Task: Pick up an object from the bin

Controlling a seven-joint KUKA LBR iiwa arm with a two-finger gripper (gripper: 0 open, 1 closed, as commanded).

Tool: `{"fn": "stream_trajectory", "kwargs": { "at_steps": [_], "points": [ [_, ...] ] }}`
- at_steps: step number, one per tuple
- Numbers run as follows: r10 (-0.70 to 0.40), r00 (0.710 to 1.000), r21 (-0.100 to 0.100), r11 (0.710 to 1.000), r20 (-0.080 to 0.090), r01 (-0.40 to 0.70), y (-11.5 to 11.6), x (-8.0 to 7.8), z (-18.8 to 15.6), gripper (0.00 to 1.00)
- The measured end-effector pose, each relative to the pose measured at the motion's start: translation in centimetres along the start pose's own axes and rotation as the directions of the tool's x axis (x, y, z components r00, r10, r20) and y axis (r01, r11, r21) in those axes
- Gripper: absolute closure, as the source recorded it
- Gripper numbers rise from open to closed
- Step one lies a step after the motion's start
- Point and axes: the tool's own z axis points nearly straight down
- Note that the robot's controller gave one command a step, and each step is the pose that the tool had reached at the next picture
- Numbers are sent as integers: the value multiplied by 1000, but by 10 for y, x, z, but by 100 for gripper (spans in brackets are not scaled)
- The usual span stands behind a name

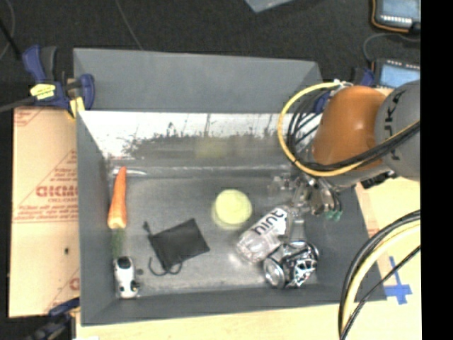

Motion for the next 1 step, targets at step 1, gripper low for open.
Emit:
{"fn": "stream_trajectory", "kwargs": {
  "at_steps": [1],
  "points": [
    [-2,1000,1,1000,8,2,0,-2,-5,0]
  ]
}}
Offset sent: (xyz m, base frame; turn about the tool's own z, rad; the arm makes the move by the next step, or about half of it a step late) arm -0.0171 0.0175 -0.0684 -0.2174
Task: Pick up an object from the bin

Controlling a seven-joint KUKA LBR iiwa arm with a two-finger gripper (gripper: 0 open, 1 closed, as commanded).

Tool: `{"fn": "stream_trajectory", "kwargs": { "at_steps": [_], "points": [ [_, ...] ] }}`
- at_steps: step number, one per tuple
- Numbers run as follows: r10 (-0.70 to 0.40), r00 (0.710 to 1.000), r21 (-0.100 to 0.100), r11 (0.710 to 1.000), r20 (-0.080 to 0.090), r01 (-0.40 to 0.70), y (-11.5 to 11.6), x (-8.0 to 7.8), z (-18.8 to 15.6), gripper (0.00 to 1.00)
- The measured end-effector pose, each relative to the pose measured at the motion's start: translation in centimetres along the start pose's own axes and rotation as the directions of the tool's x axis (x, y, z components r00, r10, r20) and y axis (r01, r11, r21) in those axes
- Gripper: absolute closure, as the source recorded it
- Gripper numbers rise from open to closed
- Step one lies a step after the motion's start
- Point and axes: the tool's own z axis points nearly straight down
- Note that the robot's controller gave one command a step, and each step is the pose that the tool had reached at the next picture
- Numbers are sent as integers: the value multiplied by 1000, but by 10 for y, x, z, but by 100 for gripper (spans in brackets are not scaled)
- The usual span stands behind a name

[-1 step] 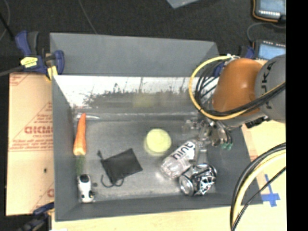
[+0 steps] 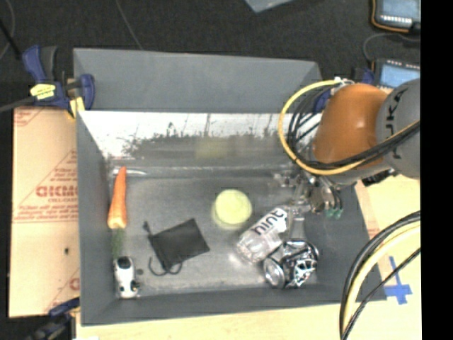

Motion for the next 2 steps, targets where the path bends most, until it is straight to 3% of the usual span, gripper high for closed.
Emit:
{"fn": "stream_trajectory", "kwargs": {
  "at_steps": [1,2],
  "points": [
    [-72,997,2,997,6,72,5,4,20,0],
    [-380,925,1,925,2,380,25,-1,73,100]
  ]
}}
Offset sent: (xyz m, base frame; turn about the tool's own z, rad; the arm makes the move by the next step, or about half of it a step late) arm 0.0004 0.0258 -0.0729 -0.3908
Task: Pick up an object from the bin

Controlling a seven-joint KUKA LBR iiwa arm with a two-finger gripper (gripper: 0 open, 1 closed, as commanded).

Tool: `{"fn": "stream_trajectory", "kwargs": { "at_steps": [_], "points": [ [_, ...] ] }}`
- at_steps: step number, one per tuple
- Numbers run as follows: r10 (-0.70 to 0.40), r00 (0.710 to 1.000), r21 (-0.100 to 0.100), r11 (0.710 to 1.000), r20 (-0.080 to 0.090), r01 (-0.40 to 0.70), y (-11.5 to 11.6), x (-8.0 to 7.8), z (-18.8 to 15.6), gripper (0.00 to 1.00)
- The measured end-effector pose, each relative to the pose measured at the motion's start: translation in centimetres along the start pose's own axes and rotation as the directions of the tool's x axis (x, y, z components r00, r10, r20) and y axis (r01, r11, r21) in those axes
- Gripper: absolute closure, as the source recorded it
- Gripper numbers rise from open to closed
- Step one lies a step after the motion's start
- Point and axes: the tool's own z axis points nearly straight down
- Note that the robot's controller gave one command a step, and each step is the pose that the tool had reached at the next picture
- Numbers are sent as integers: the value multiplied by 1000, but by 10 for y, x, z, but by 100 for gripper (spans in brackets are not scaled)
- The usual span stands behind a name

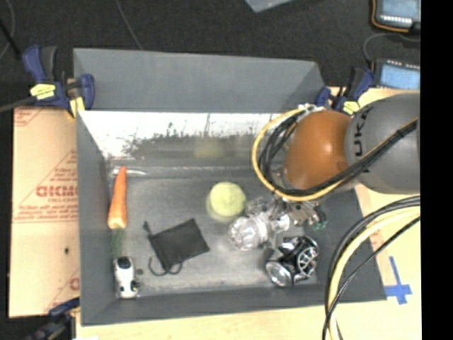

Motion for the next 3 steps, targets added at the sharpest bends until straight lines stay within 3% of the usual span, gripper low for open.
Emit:
{"fn": "stream_trajectory", "kwargs": {
  "at_steps": [3],
  "points": [
    [-3,1000,1,1000,0,3,0,0,0,100]
  ]
}}
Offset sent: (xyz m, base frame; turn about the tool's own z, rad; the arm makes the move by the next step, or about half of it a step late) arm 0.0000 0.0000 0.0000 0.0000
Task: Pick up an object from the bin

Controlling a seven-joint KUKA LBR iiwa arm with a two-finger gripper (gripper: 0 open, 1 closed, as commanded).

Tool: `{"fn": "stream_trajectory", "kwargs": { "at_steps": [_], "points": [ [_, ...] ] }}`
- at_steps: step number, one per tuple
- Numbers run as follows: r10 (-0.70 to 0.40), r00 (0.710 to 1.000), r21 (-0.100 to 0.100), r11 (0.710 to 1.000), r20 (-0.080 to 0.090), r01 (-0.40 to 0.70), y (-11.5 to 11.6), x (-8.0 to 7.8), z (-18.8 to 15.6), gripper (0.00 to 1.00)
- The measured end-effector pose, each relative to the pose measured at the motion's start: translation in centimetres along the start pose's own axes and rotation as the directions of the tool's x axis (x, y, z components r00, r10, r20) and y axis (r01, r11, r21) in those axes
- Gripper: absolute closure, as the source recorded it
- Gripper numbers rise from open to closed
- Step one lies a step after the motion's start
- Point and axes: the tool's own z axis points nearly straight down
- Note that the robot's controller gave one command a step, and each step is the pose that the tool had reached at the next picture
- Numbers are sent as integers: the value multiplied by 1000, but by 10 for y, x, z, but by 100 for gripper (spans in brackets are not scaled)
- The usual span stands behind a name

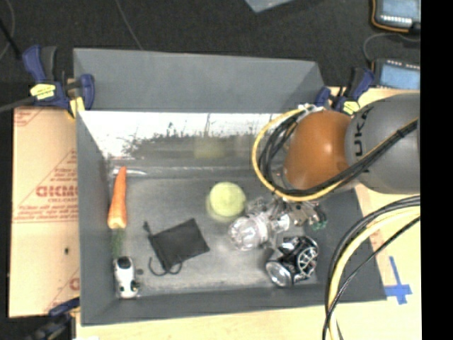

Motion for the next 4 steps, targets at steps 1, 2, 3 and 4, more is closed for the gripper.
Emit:
{"fn": "stream_trajectory", "kwargs": {
  "at_steps": [1,2,3,4],
  "points": [
    [-1,1000,0,1000,0,1,0,0,0,100],
    [-1,1000,0,1000,0,1,0,0,0,100],
    [-2,1000,0,1000,1,2,0,0,0,0],
    [-2,1000,0,1000,0,2,0,0,0,100]
  ]
}}
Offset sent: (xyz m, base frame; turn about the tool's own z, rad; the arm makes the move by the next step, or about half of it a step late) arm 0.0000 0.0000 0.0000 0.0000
